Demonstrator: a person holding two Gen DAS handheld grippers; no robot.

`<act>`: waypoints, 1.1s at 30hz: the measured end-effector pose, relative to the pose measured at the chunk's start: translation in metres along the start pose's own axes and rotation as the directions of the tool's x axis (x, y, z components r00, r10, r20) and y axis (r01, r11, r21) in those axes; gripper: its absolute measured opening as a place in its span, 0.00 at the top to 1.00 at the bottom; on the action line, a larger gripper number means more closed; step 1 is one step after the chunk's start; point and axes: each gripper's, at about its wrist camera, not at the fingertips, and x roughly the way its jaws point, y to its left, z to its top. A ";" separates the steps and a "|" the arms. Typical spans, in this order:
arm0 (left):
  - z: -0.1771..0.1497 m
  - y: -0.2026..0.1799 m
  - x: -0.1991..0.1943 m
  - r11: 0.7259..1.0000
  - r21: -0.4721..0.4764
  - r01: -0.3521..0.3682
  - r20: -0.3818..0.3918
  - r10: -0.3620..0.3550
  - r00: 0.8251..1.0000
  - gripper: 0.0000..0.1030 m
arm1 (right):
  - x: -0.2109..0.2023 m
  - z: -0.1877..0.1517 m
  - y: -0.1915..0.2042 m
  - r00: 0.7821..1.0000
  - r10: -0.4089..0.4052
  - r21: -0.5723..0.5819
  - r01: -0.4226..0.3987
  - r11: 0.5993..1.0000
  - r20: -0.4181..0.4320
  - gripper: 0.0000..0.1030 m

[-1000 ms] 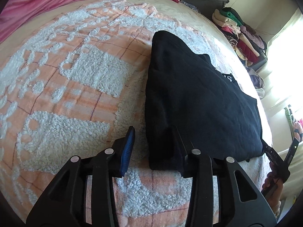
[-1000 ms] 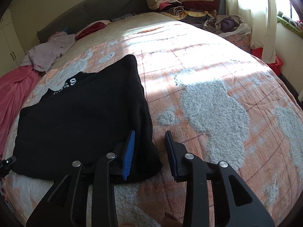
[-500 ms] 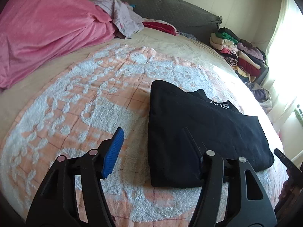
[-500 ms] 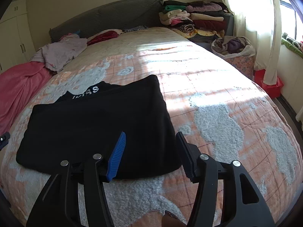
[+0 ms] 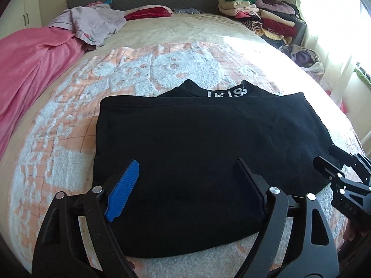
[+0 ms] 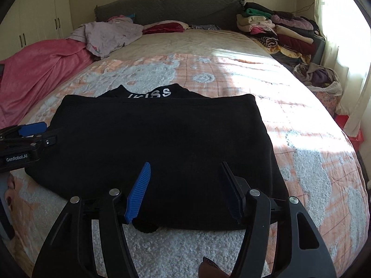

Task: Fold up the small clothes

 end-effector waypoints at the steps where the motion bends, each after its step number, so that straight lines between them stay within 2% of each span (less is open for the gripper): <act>1: 0.001 -0.001 0.004 1.000 0.002 0.007 -0.006 -0.007 1.000 0.25 | 0.002 0.000 0.000 1.000 0.001 -0.001 -0.001 1.000 -0.003 0.35; 8: -0.008 0.004 0.035 0.999 0.031 -0.014 -0.083 0.017 0.996 0.24 | 0.021 -0.007 -0.017 0.997 -0.035 0.037 0.037 0.999 -0.069 0.33; 10: -0.010 0.007 0.035 0.999 0.031 -0.008 -0.081 0.010 0.997 0.23 | 0.022 -0.012 -0.026 0.996 -0.036 0.070 0.042 0.997 -0.077 0.26; 19: -0.016 0.023 0.033 1.000 -0.012 0.022 -0.079 -0.023 0.997 0.22 | 0.018 -0.027 -0.036 0.997 -0.031 0.100 0.038 0.994 -0.076 0.26; 33: -0.015 0.025 0.024 0.999 -0.024 0.031 -0.063 -0.032 0.998 0.22 | 0.009 -0.024 -0.033 0.997 -0.037 0.139 0.047 0.989 -0.073 0.22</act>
